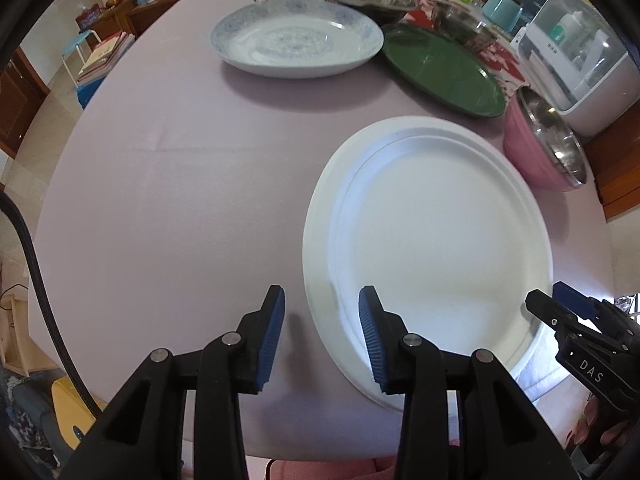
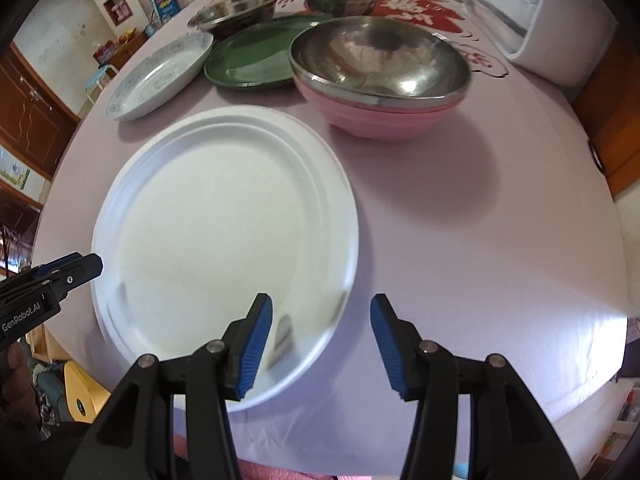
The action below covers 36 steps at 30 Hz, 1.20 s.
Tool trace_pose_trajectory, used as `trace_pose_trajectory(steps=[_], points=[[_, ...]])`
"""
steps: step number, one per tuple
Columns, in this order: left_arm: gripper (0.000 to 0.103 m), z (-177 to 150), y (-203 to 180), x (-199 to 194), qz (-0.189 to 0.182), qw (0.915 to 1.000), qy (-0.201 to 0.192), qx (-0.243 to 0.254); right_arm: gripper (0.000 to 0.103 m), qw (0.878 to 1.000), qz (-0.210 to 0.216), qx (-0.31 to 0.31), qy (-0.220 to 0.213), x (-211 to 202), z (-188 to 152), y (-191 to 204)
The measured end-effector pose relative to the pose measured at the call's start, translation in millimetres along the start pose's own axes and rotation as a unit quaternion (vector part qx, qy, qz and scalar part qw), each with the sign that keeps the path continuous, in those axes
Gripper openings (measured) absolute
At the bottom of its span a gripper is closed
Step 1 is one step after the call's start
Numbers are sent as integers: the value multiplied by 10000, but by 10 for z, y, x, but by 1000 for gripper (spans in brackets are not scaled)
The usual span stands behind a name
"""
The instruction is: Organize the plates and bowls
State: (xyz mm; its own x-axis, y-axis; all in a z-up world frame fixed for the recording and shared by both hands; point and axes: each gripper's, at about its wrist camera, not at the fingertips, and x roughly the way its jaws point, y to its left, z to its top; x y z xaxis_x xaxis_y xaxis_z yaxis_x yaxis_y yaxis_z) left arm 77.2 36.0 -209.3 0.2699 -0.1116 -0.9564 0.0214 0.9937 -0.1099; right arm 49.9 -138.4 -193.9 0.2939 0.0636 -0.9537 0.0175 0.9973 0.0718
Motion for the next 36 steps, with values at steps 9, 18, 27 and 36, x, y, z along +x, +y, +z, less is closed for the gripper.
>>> trace_pose_trajectory(steps=[9, 18, 27, 36], points=[[51, -165, -13, -297, -29, 9989, -457, 71, 51, 9974, 203, 192, -667, -303, -206, -96], [61, -182, -71, -638, 58, 9961, -879, -61, 55, 9912, 575, 20, -1189, -523, -48, -210], [71, -176, -185, -892, 130, 9931, -1037, -528, 65, 9837, 1010, -463, -1413, -741, 250, -276], [76, -244, -128, -1135, 330, 9854, -1245, -1111, 67, 9739, 1476, -916, -1465, -745, 497, -192]])
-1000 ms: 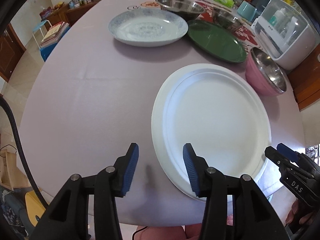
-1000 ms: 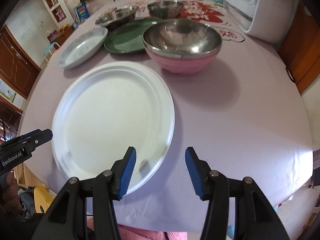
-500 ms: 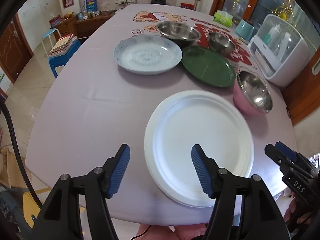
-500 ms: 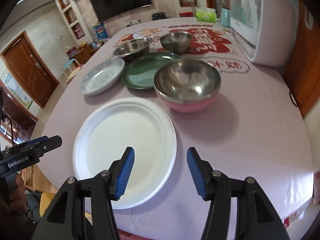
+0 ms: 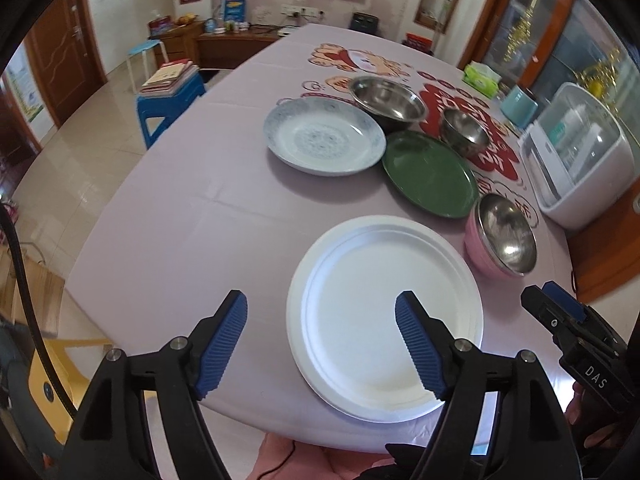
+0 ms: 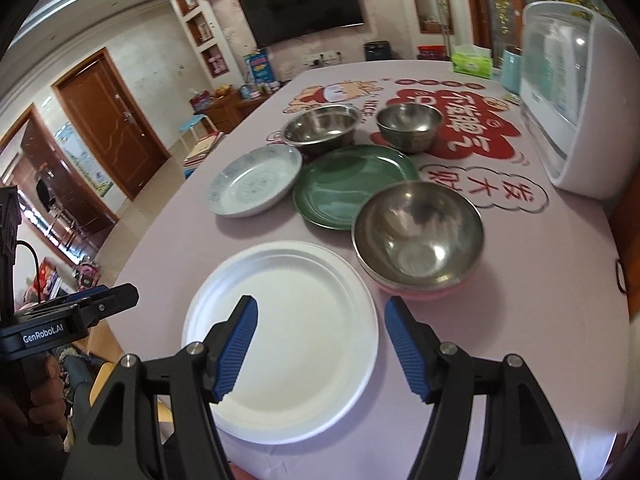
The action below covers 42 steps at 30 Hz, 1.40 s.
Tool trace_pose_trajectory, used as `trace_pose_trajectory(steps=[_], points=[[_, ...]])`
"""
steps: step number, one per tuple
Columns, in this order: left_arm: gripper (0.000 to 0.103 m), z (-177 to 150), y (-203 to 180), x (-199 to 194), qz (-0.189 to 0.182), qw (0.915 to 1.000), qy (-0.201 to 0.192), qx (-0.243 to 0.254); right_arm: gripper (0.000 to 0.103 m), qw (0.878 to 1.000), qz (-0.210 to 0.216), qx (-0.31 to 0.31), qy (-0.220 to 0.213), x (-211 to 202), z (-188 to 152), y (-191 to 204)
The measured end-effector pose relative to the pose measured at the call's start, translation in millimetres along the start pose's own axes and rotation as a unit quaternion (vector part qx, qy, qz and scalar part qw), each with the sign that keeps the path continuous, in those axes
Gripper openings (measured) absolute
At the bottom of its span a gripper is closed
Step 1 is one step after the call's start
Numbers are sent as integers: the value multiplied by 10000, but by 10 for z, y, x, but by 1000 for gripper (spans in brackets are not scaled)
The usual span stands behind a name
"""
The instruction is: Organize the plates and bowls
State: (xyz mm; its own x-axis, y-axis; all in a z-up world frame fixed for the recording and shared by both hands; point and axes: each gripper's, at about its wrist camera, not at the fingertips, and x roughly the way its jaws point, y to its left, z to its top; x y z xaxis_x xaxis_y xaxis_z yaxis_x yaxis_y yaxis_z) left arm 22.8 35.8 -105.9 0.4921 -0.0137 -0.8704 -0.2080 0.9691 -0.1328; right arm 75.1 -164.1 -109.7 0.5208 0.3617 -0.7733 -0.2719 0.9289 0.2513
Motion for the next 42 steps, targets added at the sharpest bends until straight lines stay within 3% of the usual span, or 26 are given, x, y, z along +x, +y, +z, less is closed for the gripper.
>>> trace_pose_trajectory(steps=[13, 33, 42], points=[[82, 175, 396, -100, 13, 9983, -244, -531, 67, 9988, 259, -423, -62, 157, 209, 335], [83, 1091, 1267, 322, -434, 9989, -15, 200, 67, 9984, -207, 468, -226, 715, 443, 1176], [83, 1550, 1468, 659, -655, 9965, 219, 474, 67, 9935, -446, 1021, -221, 999, 578, 1280]])
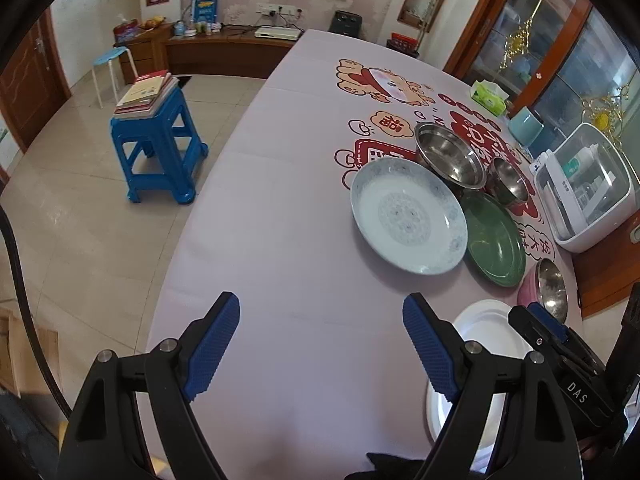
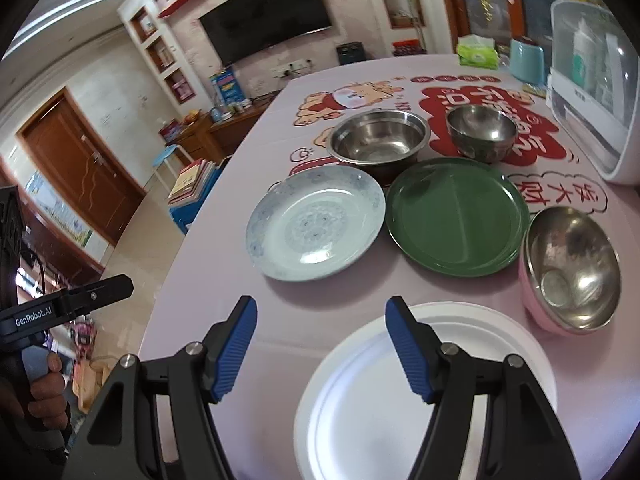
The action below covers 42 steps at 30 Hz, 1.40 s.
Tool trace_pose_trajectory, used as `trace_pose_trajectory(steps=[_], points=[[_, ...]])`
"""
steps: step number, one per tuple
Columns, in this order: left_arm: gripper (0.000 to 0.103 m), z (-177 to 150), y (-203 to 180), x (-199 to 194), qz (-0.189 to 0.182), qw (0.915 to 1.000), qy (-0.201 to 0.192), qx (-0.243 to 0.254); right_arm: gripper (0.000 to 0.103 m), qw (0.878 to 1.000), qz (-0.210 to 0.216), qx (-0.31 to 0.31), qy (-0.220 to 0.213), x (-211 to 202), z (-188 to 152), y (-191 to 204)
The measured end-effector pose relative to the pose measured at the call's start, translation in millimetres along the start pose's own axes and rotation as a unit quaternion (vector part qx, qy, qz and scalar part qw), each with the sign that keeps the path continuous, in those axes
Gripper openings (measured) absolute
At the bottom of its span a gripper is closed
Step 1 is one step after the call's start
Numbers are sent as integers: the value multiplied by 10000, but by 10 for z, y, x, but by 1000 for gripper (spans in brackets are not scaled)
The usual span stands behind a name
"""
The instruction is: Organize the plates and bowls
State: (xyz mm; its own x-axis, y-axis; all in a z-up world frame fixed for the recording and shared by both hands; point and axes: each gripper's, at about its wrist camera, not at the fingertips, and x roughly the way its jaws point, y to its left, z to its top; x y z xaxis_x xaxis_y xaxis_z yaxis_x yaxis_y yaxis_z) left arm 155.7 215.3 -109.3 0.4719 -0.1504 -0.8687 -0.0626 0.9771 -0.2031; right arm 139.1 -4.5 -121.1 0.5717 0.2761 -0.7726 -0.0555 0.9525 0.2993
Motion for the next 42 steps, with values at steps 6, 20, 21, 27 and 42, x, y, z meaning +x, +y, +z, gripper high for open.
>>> trace_pose_trajectory(steps=[6, 20, 21, 27, 42], points=[[83, 323, 31, 250, -130, 9996, 144, 206, 67, 9988, -171, 456, 102, 234, 110, -18], [83, 1019, -14, 908, -411, 9977, 310, 451, 67, 9942, -276, 962, 391, 778, 343, -133], [83, 1045, -22, 953, -424, 9975, 327, 453, 67, 9941, -283, 967, 410, 817, 355, -143], [83, 1179, -102, 1266, -488, 9964, 425, 541, 67, 9918, -272, 1105, 576, 992, 385, -224], [83, 1177, -279, 1908, -513, 9909, 904, 854, 67, 9879, 8, 1365, 737, 1318, 359, -458]])
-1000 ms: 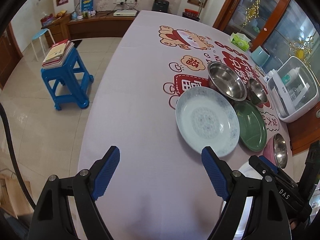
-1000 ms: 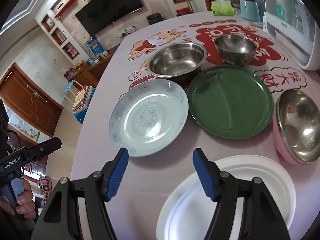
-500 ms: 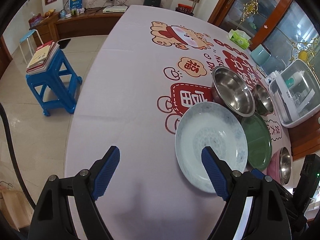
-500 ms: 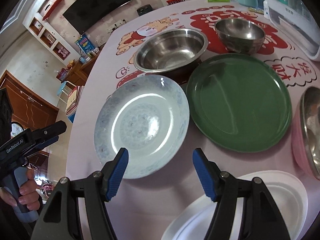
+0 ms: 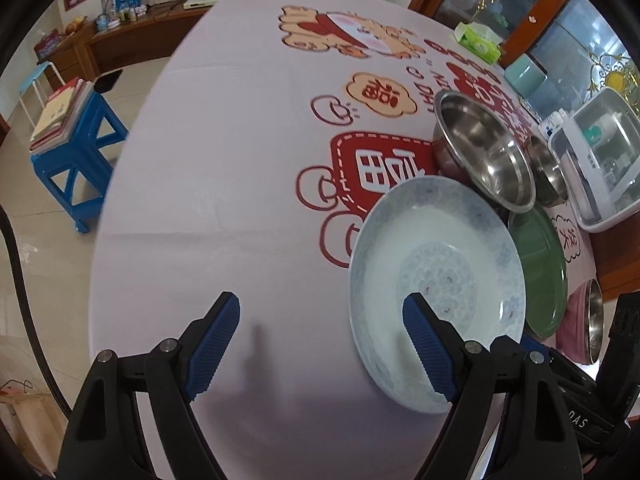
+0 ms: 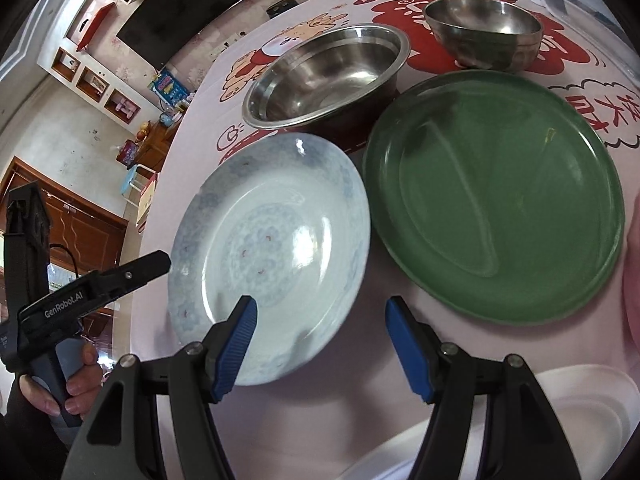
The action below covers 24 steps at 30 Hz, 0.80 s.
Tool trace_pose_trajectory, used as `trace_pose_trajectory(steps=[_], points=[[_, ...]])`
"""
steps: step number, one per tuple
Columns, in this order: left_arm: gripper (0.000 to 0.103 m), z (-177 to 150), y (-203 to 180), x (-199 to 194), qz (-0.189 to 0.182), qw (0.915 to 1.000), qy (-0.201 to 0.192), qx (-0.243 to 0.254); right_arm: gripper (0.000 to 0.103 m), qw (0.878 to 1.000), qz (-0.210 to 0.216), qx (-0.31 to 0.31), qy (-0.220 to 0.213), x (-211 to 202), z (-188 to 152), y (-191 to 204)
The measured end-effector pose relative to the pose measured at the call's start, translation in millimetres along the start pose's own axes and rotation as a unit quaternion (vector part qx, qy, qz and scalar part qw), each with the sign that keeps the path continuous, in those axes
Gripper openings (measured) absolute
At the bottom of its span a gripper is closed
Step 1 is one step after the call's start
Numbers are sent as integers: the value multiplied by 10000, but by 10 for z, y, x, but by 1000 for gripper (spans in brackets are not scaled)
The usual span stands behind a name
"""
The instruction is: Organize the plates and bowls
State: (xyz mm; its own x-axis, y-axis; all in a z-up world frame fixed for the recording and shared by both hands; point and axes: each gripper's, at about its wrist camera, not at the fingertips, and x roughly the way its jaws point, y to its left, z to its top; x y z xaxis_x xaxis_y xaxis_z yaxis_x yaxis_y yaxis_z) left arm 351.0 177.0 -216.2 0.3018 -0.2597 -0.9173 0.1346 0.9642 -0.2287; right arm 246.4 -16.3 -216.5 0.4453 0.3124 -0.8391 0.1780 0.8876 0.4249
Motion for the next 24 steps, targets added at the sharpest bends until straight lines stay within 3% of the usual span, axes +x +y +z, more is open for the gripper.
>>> trace_pose_trajectory(steps=[8, 13, 24], points=[[76, 16, -83, 189, -71, 9998, 137, 127, 65, 9996, -68, -203, -194, 20, 44, 7], [76, 22, -119, 256, -125, 9996, 189, 190, 58, 9992, -69, -283, -272, 36, 53, 37], [58, 32, -197, 314, -142, 9992, 58, 359, 42, 9985, -58, -324, -446, 96, 99, 45]])
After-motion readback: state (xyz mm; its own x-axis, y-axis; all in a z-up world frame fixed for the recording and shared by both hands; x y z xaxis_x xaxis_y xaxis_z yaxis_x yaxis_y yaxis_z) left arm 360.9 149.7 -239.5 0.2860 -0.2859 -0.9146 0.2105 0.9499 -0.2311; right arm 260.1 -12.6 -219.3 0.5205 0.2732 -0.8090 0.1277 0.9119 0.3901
